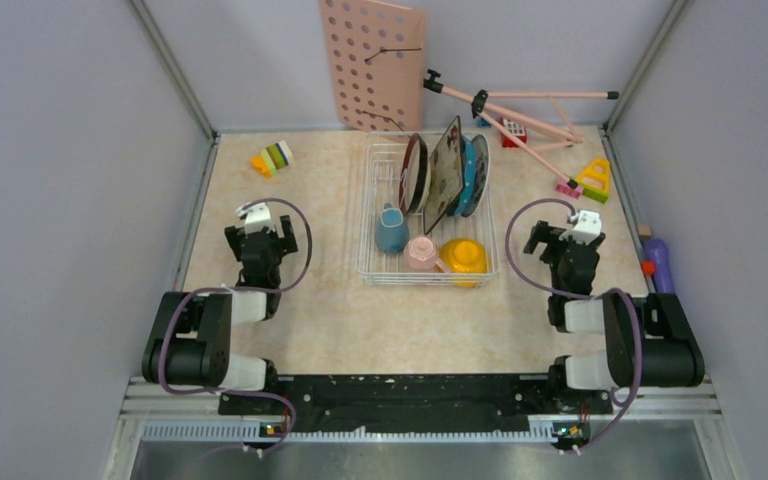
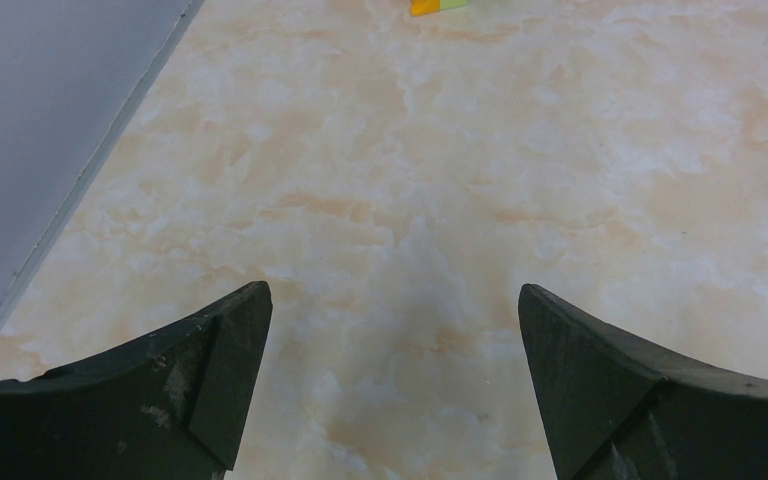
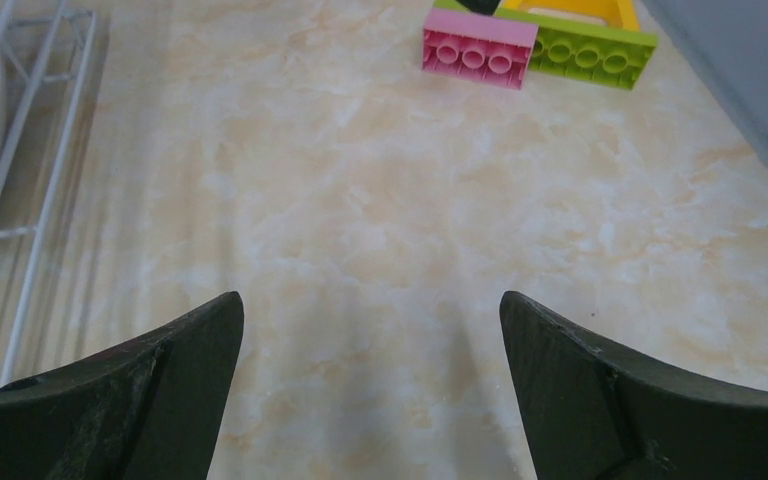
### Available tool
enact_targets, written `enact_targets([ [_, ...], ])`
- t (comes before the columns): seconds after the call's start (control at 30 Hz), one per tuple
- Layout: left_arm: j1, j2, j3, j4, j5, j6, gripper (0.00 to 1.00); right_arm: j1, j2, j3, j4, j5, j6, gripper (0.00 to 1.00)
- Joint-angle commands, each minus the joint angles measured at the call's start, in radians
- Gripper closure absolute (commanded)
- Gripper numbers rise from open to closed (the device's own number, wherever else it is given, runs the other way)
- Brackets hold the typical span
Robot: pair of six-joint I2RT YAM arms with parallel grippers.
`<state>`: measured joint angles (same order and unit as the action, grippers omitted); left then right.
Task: Load the mixed dishes into the dish rack
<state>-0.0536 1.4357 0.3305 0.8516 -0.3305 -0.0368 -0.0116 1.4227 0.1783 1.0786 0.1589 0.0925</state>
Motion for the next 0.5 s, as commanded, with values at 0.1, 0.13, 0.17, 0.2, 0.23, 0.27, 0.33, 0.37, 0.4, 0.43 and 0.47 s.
enact_targets([
  [0.1, 0.036, 0.011, 0.054, 0.056, 0.011, -0.026, 0.02, 0.044, 0.032, 0.008, 0.135, 0.014, -0.060, 0.01],
  [0.13, 0.037, 0.012, 0.051, 0.058, 0.013, -0.025, 0.02, 0.052, 0.034, 0.009, 0.134, 0.017, -0.068, 0.01],
  [0.17, 0.038, 0.013, 0.048, 0.068, 0.011, -0.024, 0.02, 0.056, 0.032, 0.012, 0.123, 0.000, -0.078, 0.01],
  [0.2, 0.038, 0.014, 0.044, 0.077, 0.009, -0.023, 0.02, 0.056, 0.034, 0.012, 0.128, -0.008, -0.079, 0.01],
  [0.23, 0.038, 0.011, 0.038, 0.084, 0.007, -0.026, 0.02, 0.057, 0.035, 0.012, 0.131, -0.009, -0.079, 0.01],
  [0.27, 0.037, 0.011, 0.027, 0.097, 0.006, -0.029, 0.02, 0.057, 0.034, 0.013, 0.127, -0.010, -0.080, 0.01],
  [0.33, 0.038, 0.013, -0.017, 0.160, 0.026, -0.033, 0.02, 0.056, 0.034, 0.012, 0.130, -0.009, -0.079, 0.01],
  [0.37, 0.039, 0.029, -0.041, 0.238, 0.044, -0.021, 0.09, 0.057, 0.034, 0.011, 0.130, -0.009, -0.079, 0.01],
  [0.4, 0.038, 0.051, -0.048, 0.277, 0.049, -0.006, 0.13, 0.056, 0.035, 0.011, 0.129, -0.009, -0.080, 0.01],
  [0.43, 0.039, 0.052, -0.049, 0.286, 0.051, -0.004, 0.17, 0.056, 0.035, 0.012, 0.130, -0.009, -0.079, 0.01],
  [0.47, 0.039, 0.042, -0.046, 0.258, 0.052, -0.011, 0.09, 0.056, 0.034, 0.012, 0.130, -0.009, -0.079, 0.01],
])
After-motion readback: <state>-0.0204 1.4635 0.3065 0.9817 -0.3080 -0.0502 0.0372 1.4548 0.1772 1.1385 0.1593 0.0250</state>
